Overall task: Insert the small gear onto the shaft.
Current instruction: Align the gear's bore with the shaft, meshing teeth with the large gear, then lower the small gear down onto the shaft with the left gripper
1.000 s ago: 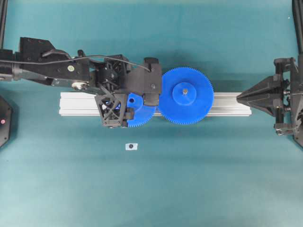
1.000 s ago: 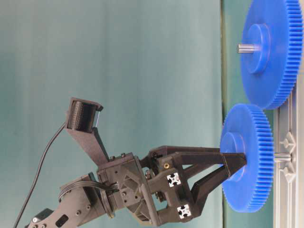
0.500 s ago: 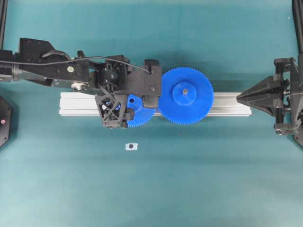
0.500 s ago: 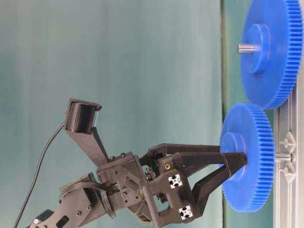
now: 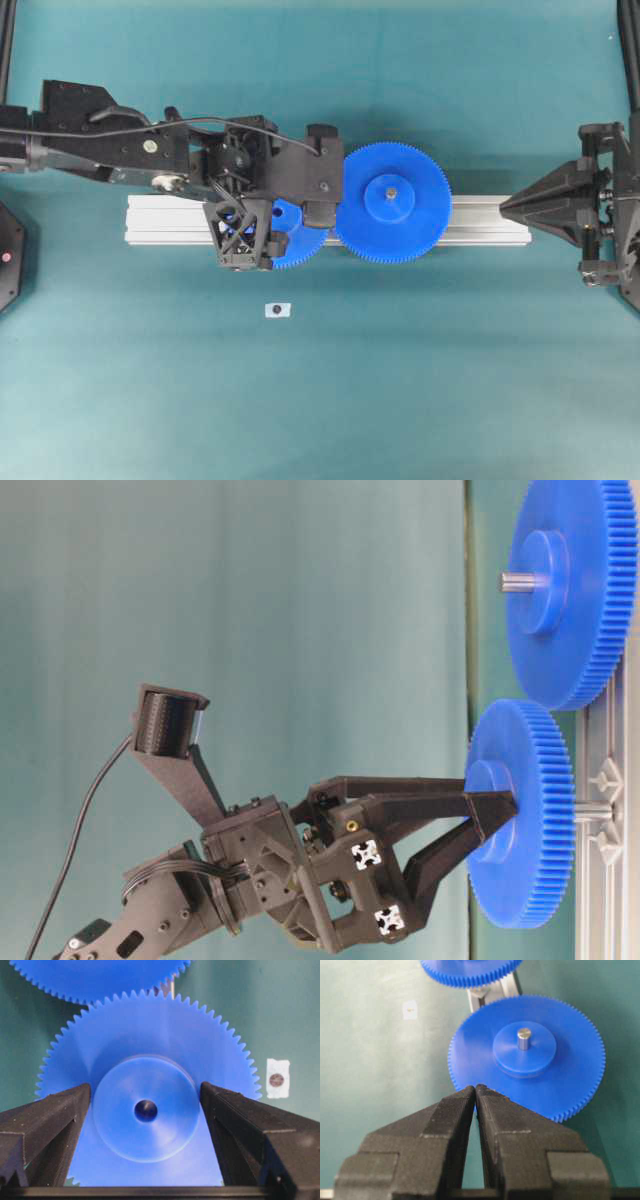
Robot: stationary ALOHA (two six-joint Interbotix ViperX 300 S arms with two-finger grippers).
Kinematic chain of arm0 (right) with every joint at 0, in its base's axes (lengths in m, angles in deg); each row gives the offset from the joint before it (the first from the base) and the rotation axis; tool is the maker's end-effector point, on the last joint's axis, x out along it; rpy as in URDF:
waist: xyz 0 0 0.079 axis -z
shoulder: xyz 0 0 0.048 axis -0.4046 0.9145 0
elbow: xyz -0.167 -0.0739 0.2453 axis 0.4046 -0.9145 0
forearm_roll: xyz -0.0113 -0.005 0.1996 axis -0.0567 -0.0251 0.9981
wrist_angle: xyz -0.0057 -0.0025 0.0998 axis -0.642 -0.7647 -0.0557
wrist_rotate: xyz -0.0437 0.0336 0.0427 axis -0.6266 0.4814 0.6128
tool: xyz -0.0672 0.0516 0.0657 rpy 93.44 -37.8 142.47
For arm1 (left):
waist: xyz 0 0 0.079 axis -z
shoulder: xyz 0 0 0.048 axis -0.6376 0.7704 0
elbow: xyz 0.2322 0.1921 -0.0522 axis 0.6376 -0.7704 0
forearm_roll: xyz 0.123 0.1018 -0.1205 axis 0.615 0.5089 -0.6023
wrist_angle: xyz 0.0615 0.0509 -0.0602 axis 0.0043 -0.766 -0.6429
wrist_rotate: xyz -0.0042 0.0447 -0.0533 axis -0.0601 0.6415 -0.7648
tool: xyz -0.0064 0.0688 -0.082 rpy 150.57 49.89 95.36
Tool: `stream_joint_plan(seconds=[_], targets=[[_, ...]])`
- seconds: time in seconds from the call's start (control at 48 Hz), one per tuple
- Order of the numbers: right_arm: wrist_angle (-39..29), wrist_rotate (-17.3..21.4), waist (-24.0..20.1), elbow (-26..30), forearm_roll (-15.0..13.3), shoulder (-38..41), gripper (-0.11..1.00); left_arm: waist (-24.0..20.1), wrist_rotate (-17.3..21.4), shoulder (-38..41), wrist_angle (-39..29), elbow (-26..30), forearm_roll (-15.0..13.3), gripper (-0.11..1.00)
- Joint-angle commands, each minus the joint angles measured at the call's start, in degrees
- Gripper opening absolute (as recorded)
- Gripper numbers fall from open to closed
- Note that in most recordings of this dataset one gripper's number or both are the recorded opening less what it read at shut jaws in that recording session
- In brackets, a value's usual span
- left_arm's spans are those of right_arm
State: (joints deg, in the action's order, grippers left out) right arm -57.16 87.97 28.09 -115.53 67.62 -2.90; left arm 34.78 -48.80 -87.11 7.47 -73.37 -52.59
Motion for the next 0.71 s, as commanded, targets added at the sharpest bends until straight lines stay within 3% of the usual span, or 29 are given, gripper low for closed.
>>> stream_joint_plan(seconds=[0.0, 0.375, 0.687], targets=[[0.35, 0.53, 0.09, 1.23, 0.00, 0.26, 0.20, 0.00, -0.18, -2.99, 0.18, 1.58, 0.26, 0.89], [0.62, 0.44, 0.09, 1.14, 0.00, 0.26, 0.20, -0.18, -0.70, -5.27, 0.09, -0.09, 0.26, 0.89], [0.70, 0.44, 0.09, 0.97, 0.00, 0.26, 0.20, -0.44, -2.11, -5.36, 3.60, -6.59, 0.18, 0.89]])
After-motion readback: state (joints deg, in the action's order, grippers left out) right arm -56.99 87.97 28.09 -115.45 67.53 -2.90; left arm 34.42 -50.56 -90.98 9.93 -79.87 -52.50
